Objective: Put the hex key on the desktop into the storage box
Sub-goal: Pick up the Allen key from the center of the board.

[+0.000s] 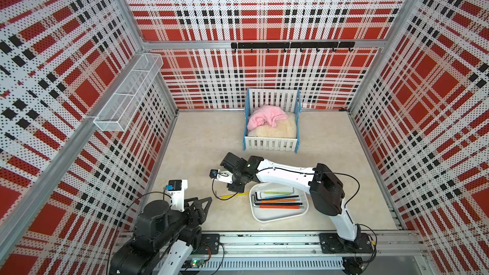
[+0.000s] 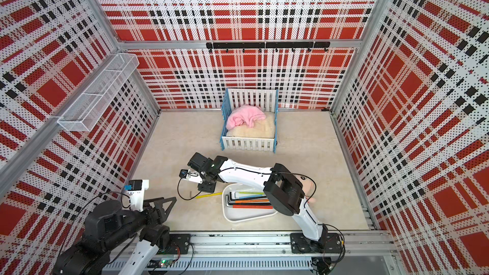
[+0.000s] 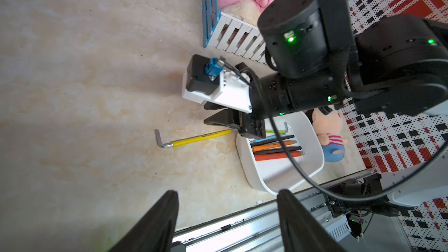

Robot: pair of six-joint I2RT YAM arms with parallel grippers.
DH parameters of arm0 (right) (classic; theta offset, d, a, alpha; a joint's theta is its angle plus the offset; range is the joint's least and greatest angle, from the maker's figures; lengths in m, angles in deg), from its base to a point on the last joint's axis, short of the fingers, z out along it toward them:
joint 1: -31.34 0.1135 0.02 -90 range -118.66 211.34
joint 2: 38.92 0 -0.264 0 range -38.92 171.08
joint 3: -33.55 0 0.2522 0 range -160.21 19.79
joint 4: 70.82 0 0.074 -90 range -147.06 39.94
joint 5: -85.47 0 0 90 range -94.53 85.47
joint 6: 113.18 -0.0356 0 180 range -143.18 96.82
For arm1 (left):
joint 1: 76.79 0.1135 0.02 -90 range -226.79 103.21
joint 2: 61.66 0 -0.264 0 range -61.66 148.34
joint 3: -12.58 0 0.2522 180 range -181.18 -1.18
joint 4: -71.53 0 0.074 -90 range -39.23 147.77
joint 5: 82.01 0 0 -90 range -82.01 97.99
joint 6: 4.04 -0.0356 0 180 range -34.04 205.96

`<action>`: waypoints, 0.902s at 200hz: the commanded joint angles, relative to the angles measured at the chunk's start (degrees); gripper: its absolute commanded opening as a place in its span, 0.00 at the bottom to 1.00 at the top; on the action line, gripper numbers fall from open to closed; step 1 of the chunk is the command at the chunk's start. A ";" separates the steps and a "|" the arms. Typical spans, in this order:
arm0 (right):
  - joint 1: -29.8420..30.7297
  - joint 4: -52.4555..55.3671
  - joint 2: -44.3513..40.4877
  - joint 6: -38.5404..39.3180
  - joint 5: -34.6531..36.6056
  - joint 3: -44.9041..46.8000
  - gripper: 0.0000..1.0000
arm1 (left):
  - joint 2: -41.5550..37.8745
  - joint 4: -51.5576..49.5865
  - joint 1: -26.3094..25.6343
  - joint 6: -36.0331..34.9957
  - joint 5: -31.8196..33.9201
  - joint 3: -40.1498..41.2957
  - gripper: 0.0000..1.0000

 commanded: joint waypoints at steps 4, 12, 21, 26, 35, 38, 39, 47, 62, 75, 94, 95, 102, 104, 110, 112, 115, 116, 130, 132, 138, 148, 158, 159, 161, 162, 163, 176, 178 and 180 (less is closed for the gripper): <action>1.25 1.45 2.34 -0.45 -1.10 -2.15 0.31 | -1.10 -1.41 0.71 -0.67 -0.56 -1.75 0.70; 1.54 1.99 3.32 -0.23 -1.27 -2.93 0.31 | -1.29 -1.56 0.80 -0.59 -0.48 -1.97 0.70; 1.79 3.21 4.73 0.01 -1.71 -4.51 0.31 | -1.47 -1.70 0.88 -0.47 -0.39 -2.18 0.70; 1.98 3.78 5.51 0.12 -1.68 -5.33 0.31 | -1.63 -1.73 0.88 -0.43 -0.39 -2.31 0.70; 2.11 4.05 6.38 0.15 -1.63 -6.03 0.31 | -1.72 -1.90 0.96 -0.44 -0.39 -2.30 0.70; 2.07 3.96 6.56 0.10 -1.63 -6.06 0.31 | -1.73 -2.01 0.96 -0.45 -0.43 -2.33 0.70; 2.11 3.96 6.56 0.08 -1.63 -6.10 0.31 | -1.75 -2.00 0.97 -0.44 -0.45 -2.34 0.70; 2.15 3.97 6.99 -0.25 -1.73 -6.33 0.31 | -1.85 -2.15 0.98 -0.46 -0.55 -2.27 0.70; 2.24 4.52 7.81 -0.52 -1.56 -6.95 0.32 | -1.96 -2.02 1.04 -0.51 -0.56 -2.52 0.70; 2.44 4.84 8.46 -0.77 -1.06 -7.02 0.32 | -1.97 -2.06 1.14 -0.59 -0.67 -2.32 0.70; 2.66 5.10 9.48 -1.65 -1.11 -7.33 0.32 | -1.72 -1.75 1.13 -0.68 -0.83 -2.19 0.70; 2.72 5.10 9.55 -1.68 -1.06 -7.39 0.32 | -1.75 -1.78 1.14 -0.64 -0.83 -2.13 0.70; 2.89 5.11 9.92 -1.82 -0.94 -7.66 0.32 | -1.69 -1.61 1.19 -0.64 -0.90 -2.13 0.70; 2.93 5.11 10.01 -1.80 -0.93 -7.70 0.32 | -1.63 -1.57 1.23 -0.68 -0.91 -2.12 0.70; 3.10 4.95 10.28 -1.79 -0.93 -7.94 0.32 | -1.52 -1.56 1.24 -0.72 -0.96 -2.09 0.70; 3.12 4.91 10.40 -1.79 -0.93 -8.01 0.32 | -1.47 -1.49 1.20 -0.74 -0.99 -2.04 0.70; 3.19 4.93 10.64 -1.84 -0.93 -8.19 0.32 | -1.43 -1.47 1.21 -0.72 -0.98 -2.08 0.70; 3.20 4.93 10.70 -1.82 -0.93 -8.26 0.32 | -1.43 -1.52 1.23 -0.70 -0.99 -2.04 0.70; 3.39 5.02 11.49 -1.96 -0.67 -9.17 0.32 | -1.36 -1.56 1.32 -0.80 -1.26 -2.03 0.70; 3.41 5.02 11.59 -1.97 -0.67 -9.26 0.32 | -1.30 -1.65 1.33 -0.78 -1.26 -2.07 0.70; 3.39 5.02 11.82 -2.05 -0.67 -9.59 0.32 | -1.17 -1.66 1.33 -0.82 -1.26 -2.15 0.70; 3.41 5.06 12.26 -2.10 -0.49 -9.83 0.32 | -1.01 -1.80 1.32 -0.93 -1.35 -2.32 0.70; 3.43 5.19 12.57 -2.14 -0.40 -10.04 0.32 | -0.91 -1.74 1.33 -1.00 -1.35 -2.29 0.70; 3.45 5.19 12.59 -2.14 -0.45 -10.02 0.32 | -0.91 -1.74 1.33 -1.02 -1.35 -2.32 0.70; 3.42 5.19 12.65 -2.14 -0.48 -10.00 0.32 | -0.84 -1.78 1.33 -1.04 -1.35 -2.27 0.70; 3.40 5.19 12.68 -2.14 -0.49 -10.05 0.32 | -0.82 -1.80 1.33 -1.04 -1.35 -2.27 0.70; 3.44 5.19 12.69 -2.14 -0.49 -10.02 0.32 | -0.82 -1.72 1.29 -1.04 -1.35 -2.26 0.70; 3.39 5.28 12.99 -2.23 -0.71 -9.92 0.32 | -0.64 -1.56 1.41 -1.04 -1.35 -2.28 0.70; 3.39 5.28 13.06 -2.23 -0.73 -9.91 0.32 | -0.57 -1.52 1.35 -0.97 -1.35 -2.26 0.70; 3.39 5.33 13.10 -2.23 -0.80 -9.92 0.32 | -0.60 -1.46 1.36 -0.98 -1.35 -2.33 0.70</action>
